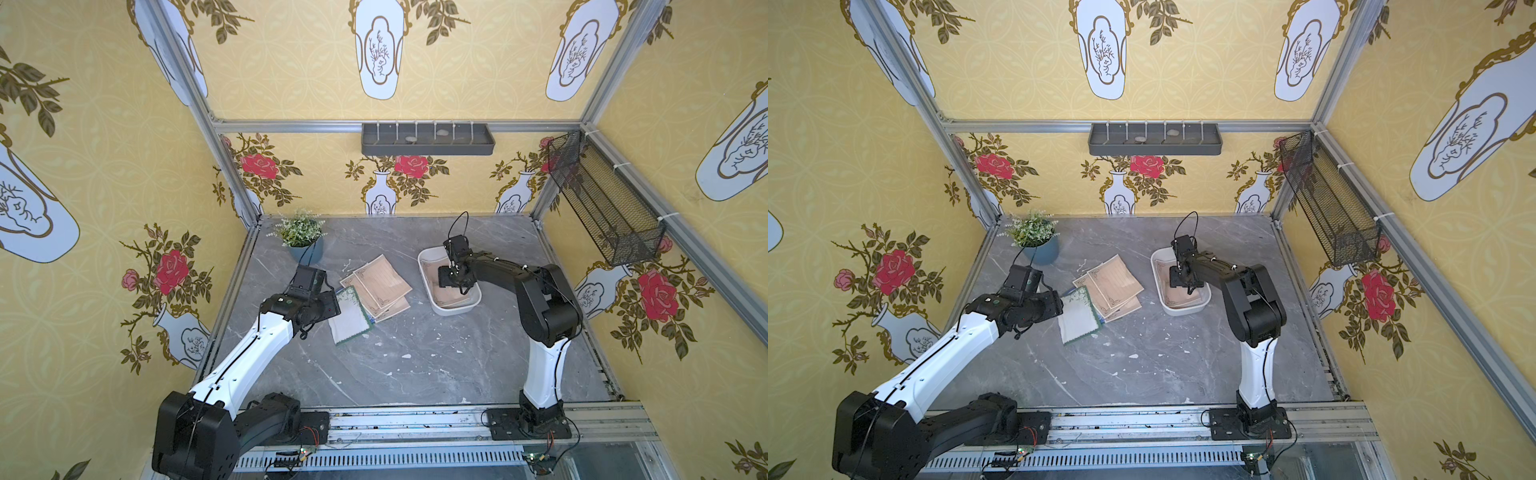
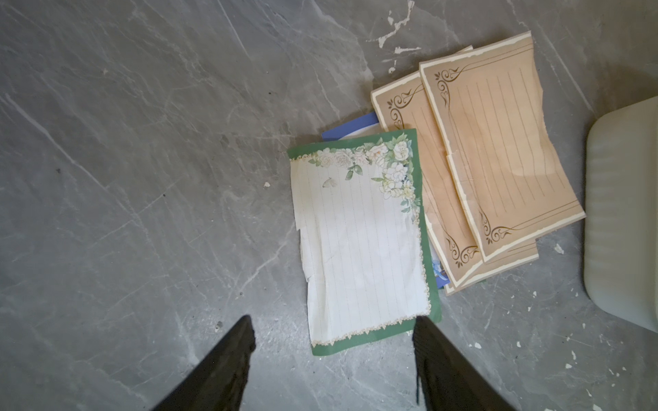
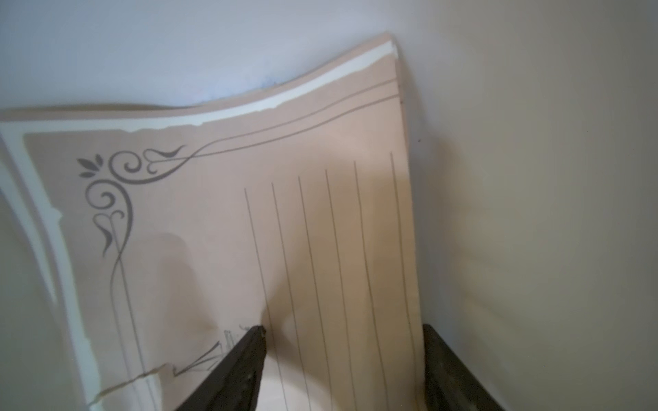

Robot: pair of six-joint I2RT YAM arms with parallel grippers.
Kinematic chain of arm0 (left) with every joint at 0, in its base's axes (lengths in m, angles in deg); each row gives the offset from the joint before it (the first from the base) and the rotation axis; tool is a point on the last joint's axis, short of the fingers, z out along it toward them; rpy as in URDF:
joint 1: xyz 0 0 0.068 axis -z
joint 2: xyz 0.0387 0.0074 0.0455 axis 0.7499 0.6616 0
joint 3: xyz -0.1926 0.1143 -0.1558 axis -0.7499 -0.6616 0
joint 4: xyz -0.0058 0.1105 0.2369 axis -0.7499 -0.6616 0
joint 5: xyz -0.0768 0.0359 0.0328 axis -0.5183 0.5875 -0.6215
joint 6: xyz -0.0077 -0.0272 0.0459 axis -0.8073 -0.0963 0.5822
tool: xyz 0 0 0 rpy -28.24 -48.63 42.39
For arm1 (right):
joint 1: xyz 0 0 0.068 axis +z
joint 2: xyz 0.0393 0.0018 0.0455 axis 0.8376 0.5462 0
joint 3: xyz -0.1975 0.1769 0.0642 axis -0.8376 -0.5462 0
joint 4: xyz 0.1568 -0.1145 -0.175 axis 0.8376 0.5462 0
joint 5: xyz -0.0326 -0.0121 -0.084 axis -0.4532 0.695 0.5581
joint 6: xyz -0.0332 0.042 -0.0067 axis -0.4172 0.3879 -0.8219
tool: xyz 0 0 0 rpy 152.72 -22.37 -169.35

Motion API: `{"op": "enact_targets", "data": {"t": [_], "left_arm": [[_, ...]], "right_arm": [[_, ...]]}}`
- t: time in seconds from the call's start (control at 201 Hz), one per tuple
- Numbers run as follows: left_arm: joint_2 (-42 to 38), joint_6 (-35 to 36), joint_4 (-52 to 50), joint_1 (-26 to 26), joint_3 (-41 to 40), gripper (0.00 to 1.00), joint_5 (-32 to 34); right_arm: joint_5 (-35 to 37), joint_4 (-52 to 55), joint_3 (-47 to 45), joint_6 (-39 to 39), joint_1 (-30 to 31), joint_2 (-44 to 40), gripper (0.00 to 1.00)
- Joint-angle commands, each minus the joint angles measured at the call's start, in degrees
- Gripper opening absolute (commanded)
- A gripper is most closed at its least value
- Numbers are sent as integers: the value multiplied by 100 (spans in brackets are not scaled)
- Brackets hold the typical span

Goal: Take out the stationery paper from the storage box
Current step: Pick up the stationery paper from the storage box.

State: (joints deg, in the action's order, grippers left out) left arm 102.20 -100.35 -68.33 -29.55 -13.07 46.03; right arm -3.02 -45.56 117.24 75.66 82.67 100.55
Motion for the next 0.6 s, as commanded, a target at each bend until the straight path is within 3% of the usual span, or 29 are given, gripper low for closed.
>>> {"op": "enact_targets", "data": {"t": [0.0, 0.115, 0.319, 0.413, 0.593], "left_arm": [[26, -30, 64, -4, -23, 73, -37], [58, -30, 74, -5, -1, 73, -83], [210, -8, 234, -6, 143, 73, -342], [366, -31, 426, -9, 236, 73, -595], [655, -237, 1407, -3, 252, 73, -1714]], "right_arm": [[-469, 445, -160, 97, -3, 105, 58], [-295, 517, -162, 128, 6, 27, 52], [-99, 569, -149, 215, 6, -292, 30], [-34, 596, -144, 259, 8, -474, 27], [38, 658, -193, 303, -12, -902, 24]]}}
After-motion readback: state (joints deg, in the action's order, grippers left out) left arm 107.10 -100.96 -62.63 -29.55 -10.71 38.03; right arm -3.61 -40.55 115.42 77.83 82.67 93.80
